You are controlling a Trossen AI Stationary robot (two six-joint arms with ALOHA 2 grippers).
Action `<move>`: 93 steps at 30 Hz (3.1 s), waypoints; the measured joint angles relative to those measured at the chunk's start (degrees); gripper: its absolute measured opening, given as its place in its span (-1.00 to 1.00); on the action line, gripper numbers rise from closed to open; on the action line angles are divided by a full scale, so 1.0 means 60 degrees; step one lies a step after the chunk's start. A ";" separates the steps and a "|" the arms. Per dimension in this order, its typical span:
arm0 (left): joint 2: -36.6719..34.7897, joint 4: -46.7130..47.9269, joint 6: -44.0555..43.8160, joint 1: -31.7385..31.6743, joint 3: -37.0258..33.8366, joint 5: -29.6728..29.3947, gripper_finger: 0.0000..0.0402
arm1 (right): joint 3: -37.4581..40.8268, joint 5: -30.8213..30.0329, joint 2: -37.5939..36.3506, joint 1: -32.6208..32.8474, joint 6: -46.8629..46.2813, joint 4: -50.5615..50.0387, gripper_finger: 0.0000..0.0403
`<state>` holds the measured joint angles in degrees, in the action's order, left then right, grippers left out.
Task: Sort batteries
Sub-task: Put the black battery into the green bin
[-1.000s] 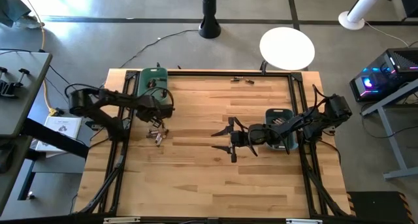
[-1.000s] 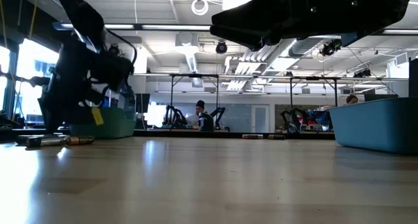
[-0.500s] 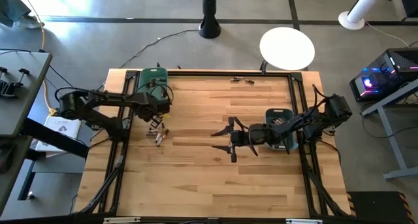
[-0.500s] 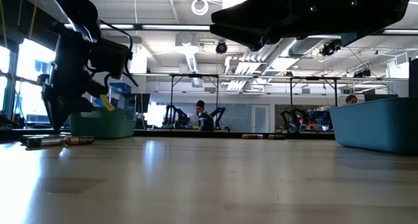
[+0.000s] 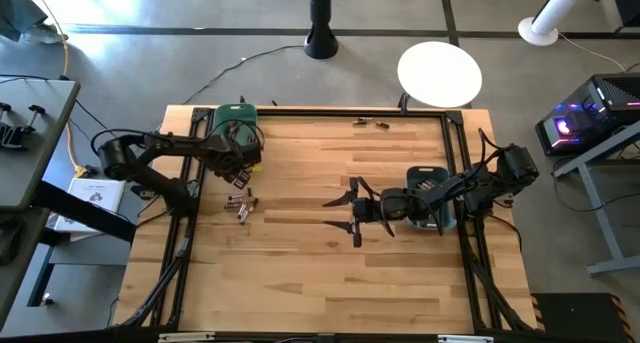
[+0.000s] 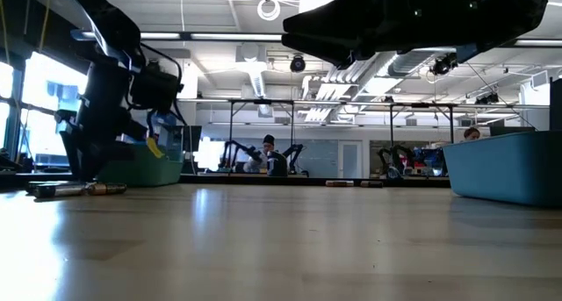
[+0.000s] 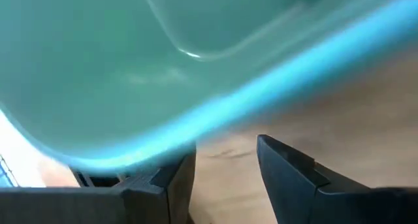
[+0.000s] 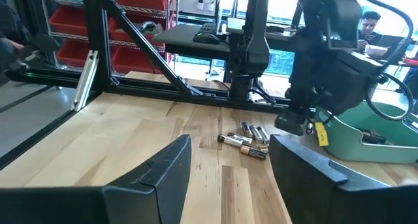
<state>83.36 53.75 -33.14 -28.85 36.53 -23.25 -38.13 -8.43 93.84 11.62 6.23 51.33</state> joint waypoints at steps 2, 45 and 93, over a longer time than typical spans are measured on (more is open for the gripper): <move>0.0188 -0.0121 0.0052 -0.0297 0.0000 -0.0054 -0.21 | 0.0000 0.0001 0.0000 0.0000 -0.0001 -0.0004 0.00; -0.0598 -0.0510 0.0324 -0.1806 0.0357 -0.0122 0.13 | 0.0000 0.0001 0.0000 0.0000 -0.0071 -0.0084 0.00; -0.0620 -0.0815 -0.3718 0.0715 -0.0975 -0.2551 -0.96 | 0.0000 0.0001 0.0000 0.0000 -0.0227 -0.0076 0.00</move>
<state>79.64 48.86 -55.45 -24.56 30.68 -38.55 -38.13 -8.43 93.84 11.62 4.86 50.87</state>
